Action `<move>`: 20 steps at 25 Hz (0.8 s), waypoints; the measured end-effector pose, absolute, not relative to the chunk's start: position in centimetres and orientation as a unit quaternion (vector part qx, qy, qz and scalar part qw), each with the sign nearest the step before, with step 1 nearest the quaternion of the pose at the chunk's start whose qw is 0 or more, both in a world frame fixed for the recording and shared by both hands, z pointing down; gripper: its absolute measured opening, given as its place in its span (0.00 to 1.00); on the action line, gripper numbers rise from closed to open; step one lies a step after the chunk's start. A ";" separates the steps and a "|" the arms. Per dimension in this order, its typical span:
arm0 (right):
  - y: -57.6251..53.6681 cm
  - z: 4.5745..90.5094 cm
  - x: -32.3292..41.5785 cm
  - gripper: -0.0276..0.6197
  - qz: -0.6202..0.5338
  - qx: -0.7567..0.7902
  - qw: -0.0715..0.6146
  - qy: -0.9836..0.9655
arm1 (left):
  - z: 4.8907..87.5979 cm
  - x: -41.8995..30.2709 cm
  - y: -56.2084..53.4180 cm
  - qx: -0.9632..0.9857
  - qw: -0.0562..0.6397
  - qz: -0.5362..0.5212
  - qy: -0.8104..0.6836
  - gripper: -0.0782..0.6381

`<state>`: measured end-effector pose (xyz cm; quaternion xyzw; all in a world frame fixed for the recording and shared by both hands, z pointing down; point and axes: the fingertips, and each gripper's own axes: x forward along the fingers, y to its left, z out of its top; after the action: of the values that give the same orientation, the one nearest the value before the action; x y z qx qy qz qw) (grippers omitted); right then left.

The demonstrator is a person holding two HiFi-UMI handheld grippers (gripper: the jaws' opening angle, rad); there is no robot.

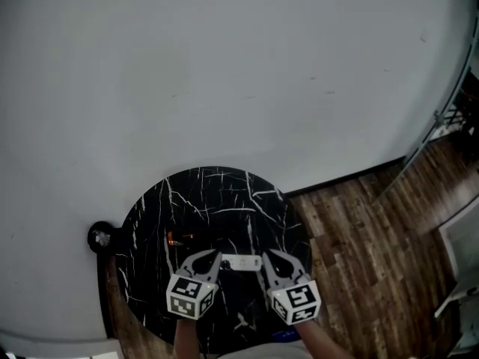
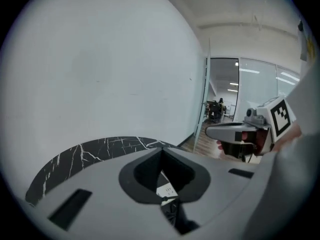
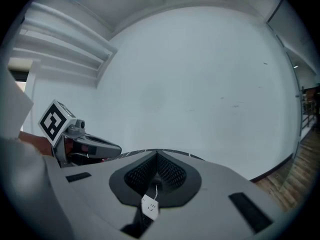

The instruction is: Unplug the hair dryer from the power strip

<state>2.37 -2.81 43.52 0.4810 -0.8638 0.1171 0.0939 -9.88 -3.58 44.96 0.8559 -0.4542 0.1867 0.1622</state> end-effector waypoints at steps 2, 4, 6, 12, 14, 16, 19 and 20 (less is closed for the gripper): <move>-2.8 42.8 2.3 0.05 0.102 0.481 0.092 -0.866 | 43.8 -10.4 -3.7 0.846 0.149 0.163 -0.485 0.11; -2.9 42.5 2.2 0.05 0.084 0.484 0.090 -0.867 | 42.6 -11.0 -3.7 0.836 0.133 0.141 -0.514 0.11; -3.0 41.9 2.1 0.05 0.070 0.487 0.084 -0.867 | 41.7 -11.6 -3.5 0.824 0.118 0.126 -0.540 0.11; -2.5 40.5 1.8 0.05 0.079 0.487 0.080 -0.866 | 40.3 -13.0 -2.8 0.806 0.094 0.108 -0.574 0.11; -2.6 40.1 1.8 0.04 0.079 0.488 0.076 -0.866 | 39.9 -13.1 -2.8 0.807 0.087 0.103 -0.575 0.11; -2.7 40.2 1.9 0.04 0.082 0.488 0.074 -0.865 | 39.7 -13.2 -2.8 0.806 0.081 0.100 -0.578 0.11; -2.6 40.1 2.1 0.04 0.080 0.492 0.078 -0.863 | 39.6 -13.1 -2.8 0.804 0.077 0.103 -0.581 0.11; -2.5 40.1 2.2 0.04 0.078 0.493 0.080 -0.863 | 39.7 -13.1 -2.8 0.803 0.078 0.103 -0.581 0.11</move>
<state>2.16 -2.52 40.10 0.4930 -0.8628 0.0778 0.0800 -13.14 -2.76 39.67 0.8033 -0.5814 0.1034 0.0777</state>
